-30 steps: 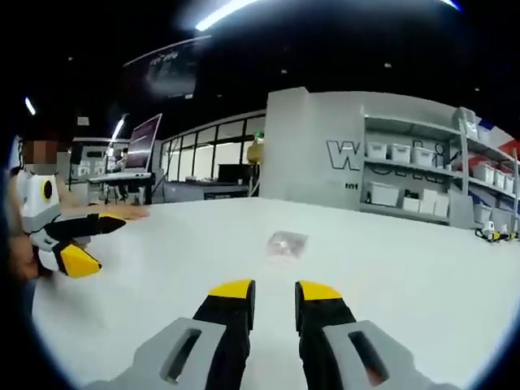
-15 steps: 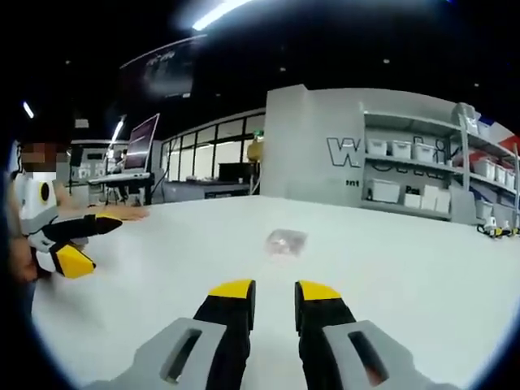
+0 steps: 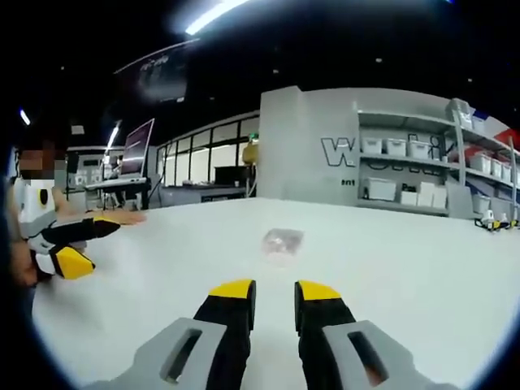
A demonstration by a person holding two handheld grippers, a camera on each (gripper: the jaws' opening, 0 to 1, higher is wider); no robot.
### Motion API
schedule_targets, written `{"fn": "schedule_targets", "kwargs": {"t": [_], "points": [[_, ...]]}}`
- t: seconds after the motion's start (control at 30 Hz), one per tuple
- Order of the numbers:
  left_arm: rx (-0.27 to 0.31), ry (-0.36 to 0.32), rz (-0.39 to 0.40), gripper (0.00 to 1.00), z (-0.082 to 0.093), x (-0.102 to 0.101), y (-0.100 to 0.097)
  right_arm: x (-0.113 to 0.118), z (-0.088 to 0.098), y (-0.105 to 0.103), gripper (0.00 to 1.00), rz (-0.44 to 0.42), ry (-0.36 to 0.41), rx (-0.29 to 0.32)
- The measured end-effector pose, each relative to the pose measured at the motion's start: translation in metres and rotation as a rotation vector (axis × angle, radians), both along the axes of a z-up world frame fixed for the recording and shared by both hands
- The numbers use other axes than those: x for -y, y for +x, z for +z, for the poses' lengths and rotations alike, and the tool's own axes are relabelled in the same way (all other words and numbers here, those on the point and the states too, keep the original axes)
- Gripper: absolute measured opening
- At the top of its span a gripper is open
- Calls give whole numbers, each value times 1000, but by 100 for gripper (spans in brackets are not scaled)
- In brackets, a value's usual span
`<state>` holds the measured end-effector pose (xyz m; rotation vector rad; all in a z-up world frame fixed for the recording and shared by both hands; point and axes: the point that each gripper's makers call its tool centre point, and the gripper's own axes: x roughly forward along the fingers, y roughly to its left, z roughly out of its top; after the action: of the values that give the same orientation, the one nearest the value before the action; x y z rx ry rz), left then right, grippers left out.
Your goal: Open the resealable bag by pulling the two sides of the seal apart until the entire bag opening is separated and visibly accessible.
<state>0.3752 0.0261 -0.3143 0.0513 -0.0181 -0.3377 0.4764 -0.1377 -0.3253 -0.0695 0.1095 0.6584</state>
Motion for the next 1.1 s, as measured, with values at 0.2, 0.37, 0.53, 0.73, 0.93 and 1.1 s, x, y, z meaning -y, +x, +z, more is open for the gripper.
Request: {"fn": "schedule_targets", "kwargs": {"t": [0.2, 0.37, 0.53, 0.73, 0.93, 1.1], "points": [[-1, 1, -1, 74, 0, 0, 0, -1, 2, 2, 17, 1, -10, 4], [-1, 0, -2, 74, 0, 0, 0, -6, 2, 6, 17, 22, -34, 3], [0, 1, 2, 74, 0, 0, 0, -10, -1, 16, 17, 32, -43, -8], [0, 1, 3, 74, 0, 0, 0, -16, -4, 20, 17, 42, -43, -20], [1, 0, 0, 74, 0, 2, -1, -17, -9, 17, 16, 40, -45, -30], [2, -1, 2, 74, 0, 2, -2, -19, -12, 18, 16, 42, -67, -33]]}}
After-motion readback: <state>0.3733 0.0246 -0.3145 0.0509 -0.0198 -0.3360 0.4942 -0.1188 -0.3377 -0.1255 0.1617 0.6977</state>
